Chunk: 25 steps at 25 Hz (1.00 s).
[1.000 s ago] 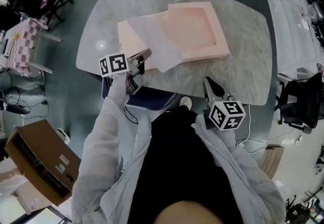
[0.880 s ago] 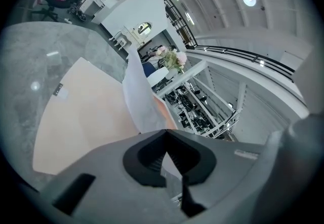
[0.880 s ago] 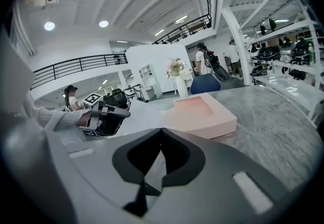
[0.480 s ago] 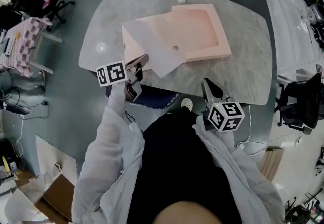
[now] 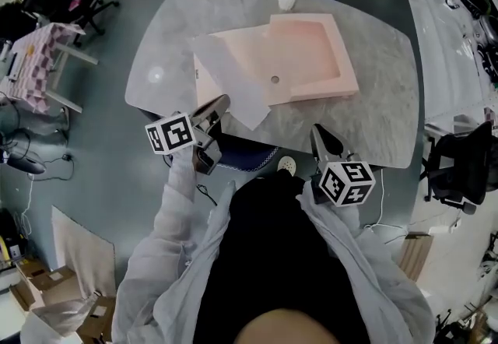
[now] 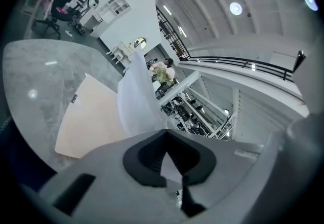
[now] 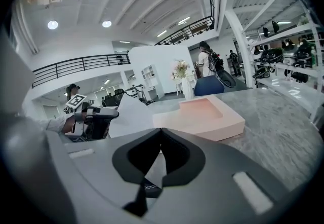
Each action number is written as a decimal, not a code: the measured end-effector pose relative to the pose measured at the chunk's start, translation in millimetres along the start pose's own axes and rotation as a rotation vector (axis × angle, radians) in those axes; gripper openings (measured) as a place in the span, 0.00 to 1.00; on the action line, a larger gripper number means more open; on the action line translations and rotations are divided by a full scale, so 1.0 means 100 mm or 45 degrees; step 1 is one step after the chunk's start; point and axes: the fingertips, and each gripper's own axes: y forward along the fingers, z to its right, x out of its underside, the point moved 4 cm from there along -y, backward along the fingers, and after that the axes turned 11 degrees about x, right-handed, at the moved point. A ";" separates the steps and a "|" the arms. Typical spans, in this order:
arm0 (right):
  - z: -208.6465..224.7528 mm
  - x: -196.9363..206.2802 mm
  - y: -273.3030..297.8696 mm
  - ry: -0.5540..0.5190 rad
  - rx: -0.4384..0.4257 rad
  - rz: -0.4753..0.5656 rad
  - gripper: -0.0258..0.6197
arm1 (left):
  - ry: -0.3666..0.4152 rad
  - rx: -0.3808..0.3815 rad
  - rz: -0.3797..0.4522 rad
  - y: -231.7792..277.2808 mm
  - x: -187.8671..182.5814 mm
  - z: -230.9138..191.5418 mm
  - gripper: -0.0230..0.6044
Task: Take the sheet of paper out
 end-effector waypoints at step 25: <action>0.03 -0.37 0.28 -0.108 -0.090 0.051 0.06 | 0.647 -0.244 0.003 0.06 0.19 0.44 0.04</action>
